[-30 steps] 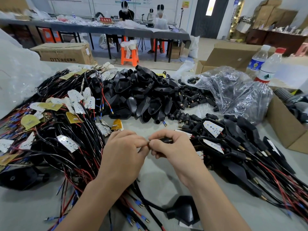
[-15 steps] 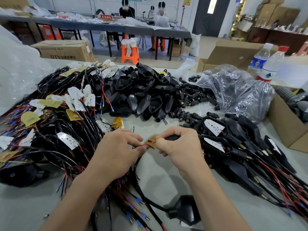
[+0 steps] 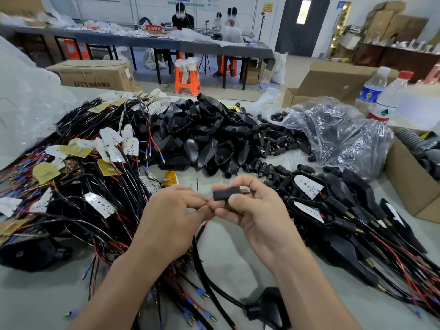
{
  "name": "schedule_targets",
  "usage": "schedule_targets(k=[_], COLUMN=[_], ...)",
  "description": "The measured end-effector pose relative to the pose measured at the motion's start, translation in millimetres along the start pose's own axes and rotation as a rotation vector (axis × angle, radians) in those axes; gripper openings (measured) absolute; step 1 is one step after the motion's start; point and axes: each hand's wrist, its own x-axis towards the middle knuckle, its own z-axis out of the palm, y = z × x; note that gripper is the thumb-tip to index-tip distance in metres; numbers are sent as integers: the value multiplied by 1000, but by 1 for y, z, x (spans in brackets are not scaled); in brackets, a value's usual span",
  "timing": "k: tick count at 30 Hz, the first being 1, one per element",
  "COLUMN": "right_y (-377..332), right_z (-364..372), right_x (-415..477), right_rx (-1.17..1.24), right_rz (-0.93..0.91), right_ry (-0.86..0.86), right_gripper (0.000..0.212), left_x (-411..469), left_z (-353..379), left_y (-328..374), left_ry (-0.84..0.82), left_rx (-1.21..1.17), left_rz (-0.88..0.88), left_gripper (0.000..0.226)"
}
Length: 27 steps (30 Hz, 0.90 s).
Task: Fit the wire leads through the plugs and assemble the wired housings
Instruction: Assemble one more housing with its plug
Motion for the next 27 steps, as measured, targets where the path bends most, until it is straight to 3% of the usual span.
schedule_targets(k=[5,11,15,17,20,22,25,27], right_y=[4,1,2,2,3,6,8,3], right_z=[0,0,2,1,-1,1,-1,-5], right_x=[0,3,3,3,4,4,6,6], right_rx=[-182,-320,-285,-339,-485,-595,-743,-651], right_rz=[-83,-136,-137,-169,-234,-250,-341,-403], right_ry=[49,114,169,218,240,220,408,555], right_gripper=[22,11,35,36,34,34,34,31], left_x=[-2,0,-1,-3,-6,-6,-4,-3], left_z=[-1,5,7,7,6,5,3,4], left_y=[2,5,4,6,11,17,20,22], left_ry=[-31,-78,-92,-70,-24,-54,-47,-32], left_rx=[4,-99,-34,-17,-4,-58,-124,-156], left_rz=[-11,-163,-183,-195,-187,-151,-156,-188], left_gripper=[6,34,39,26,54,45,46,43])
